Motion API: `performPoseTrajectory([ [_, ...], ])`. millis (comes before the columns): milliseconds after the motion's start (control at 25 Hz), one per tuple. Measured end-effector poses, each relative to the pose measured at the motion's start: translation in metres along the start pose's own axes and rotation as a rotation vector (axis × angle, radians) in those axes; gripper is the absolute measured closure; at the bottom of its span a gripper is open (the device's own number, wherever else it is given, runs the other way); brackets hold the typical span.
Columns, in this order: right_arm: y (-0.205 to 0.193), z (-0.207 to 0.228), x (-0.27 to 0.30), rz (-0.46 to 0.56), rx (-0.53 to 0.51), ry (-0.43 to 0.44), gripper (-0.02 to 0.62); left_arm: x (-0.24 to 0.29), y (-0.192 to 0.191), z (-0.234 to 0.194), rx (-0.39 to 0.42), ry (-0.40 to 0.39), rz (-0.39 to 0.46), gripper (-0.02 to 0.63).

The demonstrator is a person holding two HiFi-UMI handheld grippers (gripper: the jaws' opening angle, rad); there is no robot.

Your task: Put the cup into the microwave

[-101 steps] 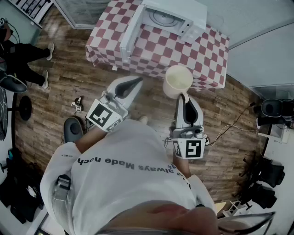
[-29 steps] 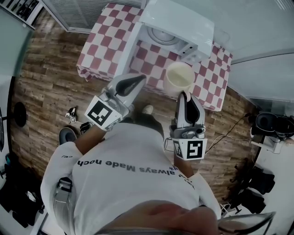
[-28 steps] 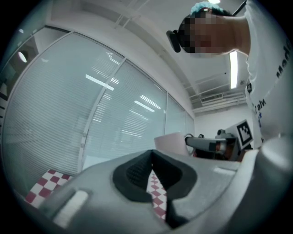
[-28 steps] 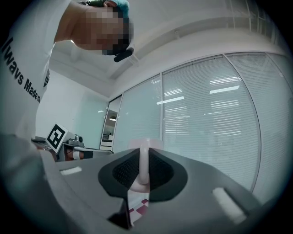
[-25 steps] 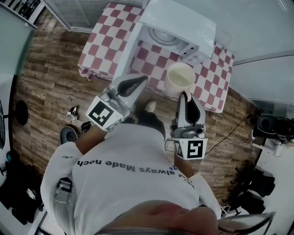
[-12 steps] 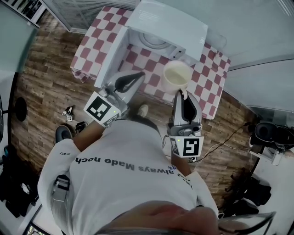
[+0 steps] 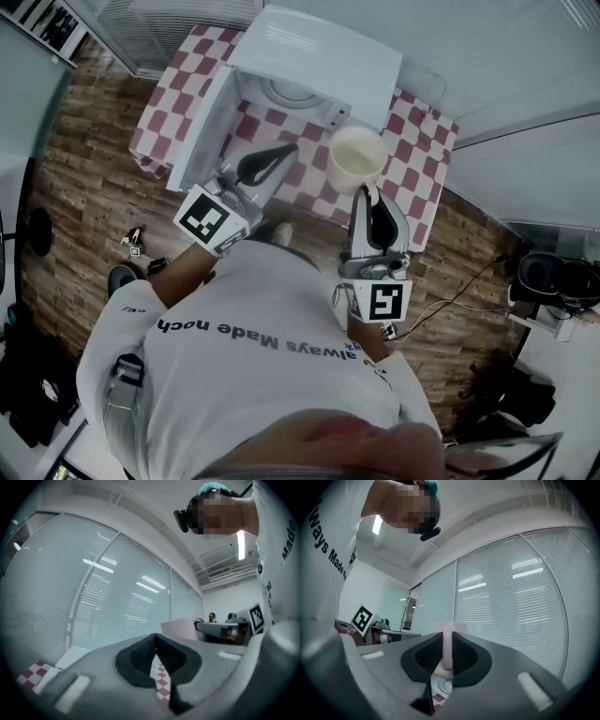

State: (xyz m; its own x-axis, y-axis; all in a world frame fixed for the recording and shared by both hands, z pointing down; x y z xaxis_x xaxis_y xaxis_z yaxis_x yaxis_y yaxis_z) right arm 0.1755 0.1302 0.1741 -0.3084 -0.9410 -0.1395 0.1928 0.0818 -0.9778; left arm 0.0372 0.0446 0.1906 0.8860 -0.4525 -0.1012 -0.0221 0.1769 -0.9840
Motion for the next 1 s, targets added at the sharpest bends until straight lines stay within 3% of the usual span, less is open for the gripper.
performPoseTrajectory([
  [720,-0.035,-0.006,0.096,-0.049,0.065,-0.027,0.56,0.001,-0.039,-0.095,-0.024,-0.024,-0.078,0.603],
  [1000,-0.063,-0.005,0.11,-0.069,0.074,-0.072,0.56,-0.002,-0.067,-0.113,-0.083,-0.017,-0.077,0.603],
])
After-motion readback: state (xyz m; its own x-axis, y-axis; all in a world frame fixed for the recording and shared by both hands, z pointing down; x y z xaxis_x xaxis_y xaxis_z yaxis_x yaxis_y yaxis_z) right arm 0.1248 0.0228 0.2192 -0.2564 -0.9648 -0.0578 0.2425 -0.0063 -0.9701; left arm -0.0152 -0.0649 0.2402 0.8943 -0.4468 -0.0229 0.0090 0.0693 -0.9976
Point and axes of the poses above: the fingertips, and each gripper's own axes: x forward along the fingers, z to its right, y out of its top, the point moved 4 cm from there along -x, backward along the fingers, and after that the axes turned 13 degrees about x, right-handed, at the moved point
